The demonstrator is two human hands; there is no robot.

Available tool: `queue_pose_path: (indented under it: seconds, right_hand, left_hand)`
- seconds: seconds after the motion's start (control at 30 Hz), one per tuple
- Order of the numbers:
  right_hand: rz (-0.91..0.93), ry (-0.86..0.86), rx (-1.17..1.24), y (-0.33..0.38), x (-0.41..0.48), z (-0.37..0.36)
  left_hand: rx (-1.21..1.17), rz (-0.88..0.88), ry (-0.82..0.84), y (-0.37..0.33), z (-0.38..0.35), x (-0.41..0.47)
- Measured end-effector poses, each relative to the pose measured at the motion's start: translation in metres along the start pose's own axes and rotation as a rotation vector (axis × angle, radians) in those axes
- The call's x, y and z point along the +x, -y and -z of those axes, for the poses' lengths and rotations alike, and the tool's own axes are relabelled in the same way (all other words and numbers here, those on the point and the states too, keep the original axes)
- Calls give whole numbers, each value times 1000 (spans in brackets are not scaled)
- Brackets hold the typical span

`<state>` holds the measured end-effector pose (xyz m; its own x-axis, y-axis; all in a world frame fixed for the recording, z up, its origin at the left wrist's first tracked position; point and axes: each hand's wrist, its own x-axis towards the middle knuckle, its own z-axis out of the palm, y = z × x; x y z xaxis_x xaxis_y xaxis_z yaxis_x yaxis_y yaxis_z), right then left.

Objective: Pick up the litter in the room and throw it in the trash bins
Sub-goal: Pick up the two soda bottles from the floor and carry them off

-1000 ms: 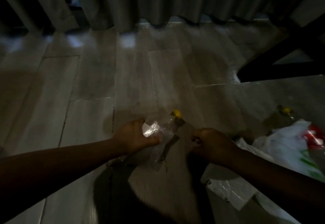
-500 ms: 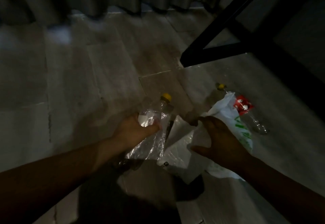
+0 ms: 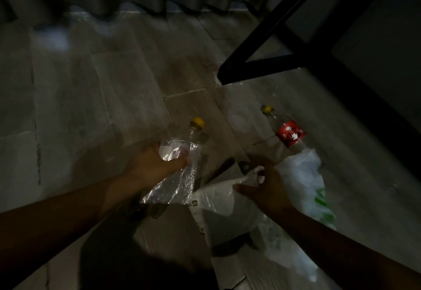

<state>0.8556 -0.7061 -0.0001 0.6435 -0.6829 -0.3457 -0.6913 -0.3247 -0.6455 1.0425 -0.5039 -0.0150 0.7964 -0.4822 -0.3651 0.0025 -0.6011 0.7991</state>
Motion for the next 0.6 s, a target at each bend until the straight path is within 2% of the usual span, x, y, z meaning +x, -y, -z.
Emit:
queue_pose_path:
  seconds: [0.1, 0.23, 0.4, 0.6]
  right_hand:
    - [56, -40, -20, -8, 4, 16]
    - [183, -201, -157, -23, 20, 45]
    - [150, -248, -330, -42, 57, 76]
    - [-39, -230, -427, -53, 108, 97]
  left_hand:
    - [6, -13, 37, -4, -2, 1]
    - [21, -40, 84, -11, -9, 2]
    - [43, -46, 81, -28, -18, 8]
    - [87, -43, 12, -37, -33, 14]
